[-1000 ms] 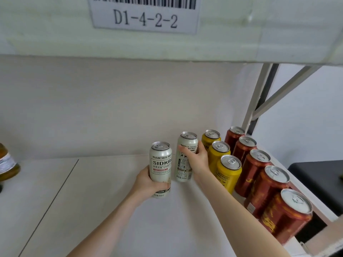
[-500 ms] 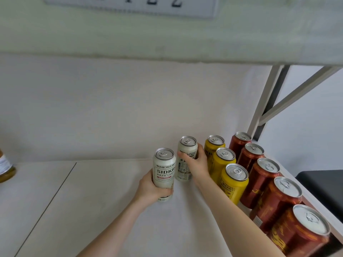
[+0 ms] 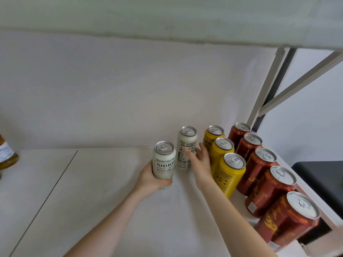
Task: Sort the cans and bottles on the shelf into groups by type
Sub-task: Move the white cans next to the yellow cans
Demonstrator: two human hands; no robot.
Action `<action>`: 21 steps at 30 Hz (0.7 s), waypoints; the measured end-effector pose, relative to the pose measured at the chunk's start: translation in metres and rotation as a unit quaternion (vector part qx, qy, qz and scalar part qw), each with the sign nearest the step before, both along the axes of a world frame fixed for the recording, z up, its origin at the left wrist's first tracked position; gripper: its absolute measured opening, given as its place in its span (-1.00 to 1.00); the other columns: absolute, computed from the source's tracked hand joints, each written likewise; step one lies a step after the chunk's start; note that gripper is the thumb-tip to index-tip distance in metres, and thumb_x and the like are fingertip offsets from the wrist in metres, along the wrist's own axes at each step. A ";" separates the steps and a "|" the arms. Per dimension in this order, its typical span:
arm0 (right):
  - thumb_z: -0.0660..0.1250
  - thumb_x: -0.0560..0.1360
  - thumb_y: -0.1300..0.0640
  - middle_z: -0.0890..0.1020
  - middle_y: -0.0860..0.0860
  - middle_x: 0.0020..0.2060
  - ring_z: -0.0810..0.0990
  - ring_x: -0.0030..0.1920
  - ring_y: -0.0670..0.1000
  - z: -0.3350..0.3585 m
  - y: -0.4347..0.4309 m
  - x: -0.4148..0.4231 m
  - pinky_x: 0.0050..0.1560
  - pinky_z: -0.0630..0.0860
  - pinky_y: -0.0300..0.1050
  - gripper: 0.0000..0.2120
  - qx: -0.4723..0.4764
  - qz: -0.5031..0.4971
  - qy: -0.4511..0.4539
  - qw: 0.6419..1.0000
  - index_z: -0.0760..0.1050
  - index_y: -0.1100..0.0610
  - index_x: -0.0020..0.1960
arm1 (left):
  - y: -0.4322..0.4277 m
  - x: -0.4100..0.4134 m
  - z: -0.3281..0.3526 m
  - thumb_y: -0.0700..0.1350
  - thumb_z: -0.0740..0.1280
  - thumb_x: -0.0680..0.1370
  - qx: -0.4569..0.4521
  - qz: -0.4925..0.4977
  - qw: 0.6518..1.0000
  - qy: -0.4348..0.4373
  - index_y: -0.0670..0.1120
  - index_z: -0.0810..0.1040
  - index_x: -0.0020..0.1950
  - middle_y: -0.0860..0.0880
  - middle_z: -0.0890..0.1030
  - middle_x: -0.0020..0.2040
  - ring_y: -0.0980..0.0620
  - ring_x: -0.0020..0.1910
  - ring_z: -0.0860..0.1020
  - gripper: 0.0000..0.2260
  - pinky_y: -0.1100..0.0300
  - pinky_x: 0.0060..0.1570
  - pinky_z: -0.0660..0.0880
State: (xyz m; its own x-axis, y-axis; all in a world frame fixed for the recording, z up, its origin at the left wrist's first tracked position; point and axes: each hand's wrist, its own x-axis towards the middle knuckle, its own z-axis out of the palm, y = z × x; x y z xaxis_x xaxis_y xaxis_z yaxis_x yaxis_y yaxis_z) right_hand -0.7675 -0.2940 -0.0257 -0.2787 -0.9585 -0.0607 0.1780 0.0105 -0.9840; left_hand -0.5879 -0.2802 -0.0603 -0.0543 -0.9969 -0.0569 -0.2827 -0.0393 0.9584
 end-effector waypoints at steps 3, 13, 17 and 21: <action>0.46 0.48 0.06 0.39 0.01 0.43 0.35 0.43 -0.02 -0.001 0.023 0.002 0.30 0.34 -0.09 -0.33 -0.008 -0.005 0.006 1.000 0.26 0.01 0.50 | 0.005 0.006 0.002 0.03 0.61 0.04 0.008 -0.007 1.000 0.005 0.12 0.52 0.07 0.13 0.68 -0.02 0.17 -0.04 0.65 -0.37 0.16 -0.07 0.63; 0.58 0.35 0.14 0.60 -0.08 0.18 0.51 0.21 -0.24 0.007 0.062 0.024 0.20 0.45 -0.10 -0.38 -0.032 0.117 0.154 0.981 0.42 -0.02 0.34 | 0.023 0.008 0.002 0.06 0.59 -0.01 0.016 -0.004 1.000 -0.018 0.09 0.53 0.02 0.07 0.67 -0.03 0.13 -0.06 0.65 -0.38 0.10 -0.05 0.63; 0.58 0.35 0.22 0.65 -0.08 0.12 0.60 0.12 -0.13 0.006 0.075 0.023 0.11 0.56 -0.20 -0.39 -0.056 0.136 0.142 0.979 0.45 -0.03 0.33 | 0.039 0.000 -0.002 0.00 0.61 0.04 0.015 -0.019 1.000 -0.003 0.06 0.54 0.07 0.07 0.69 -0.02 0.11 -0.06 0.65 -0.37 0.06 -0.04 0.64; 0.59 0.35 0.19 0.66 -0.15 0.08 0.60 0.11 -0.16 0.002 0.089 0.013 0.09 0.55 -0.22 -0.43 -0.063 0.121 0.136 0.981 0.47 -0.11 0.26 | 0.049 -0.012 -0.002 0.00 0.60 0.03 0.017 -0.037 0.999 0.001 0.04 0.55 0.10 0.06 0.69 0.00 0.10 -0.05 0.65 -0.34 0.07 -0.04 0.64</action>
State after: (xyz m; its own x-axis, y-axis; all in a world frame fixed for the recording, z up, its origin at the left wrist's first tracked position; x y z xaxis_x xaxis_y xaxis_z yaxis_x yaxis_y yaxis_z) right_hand -0.7544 -0.2051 -0.0236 -0.0318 -0.9936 0.1083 -0.0840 -0.1054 -0.9909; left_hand -0.5997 -0.2307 -0.0628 -0.1274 -0.9877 -0.0905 -0.2833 -0.0512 0.9577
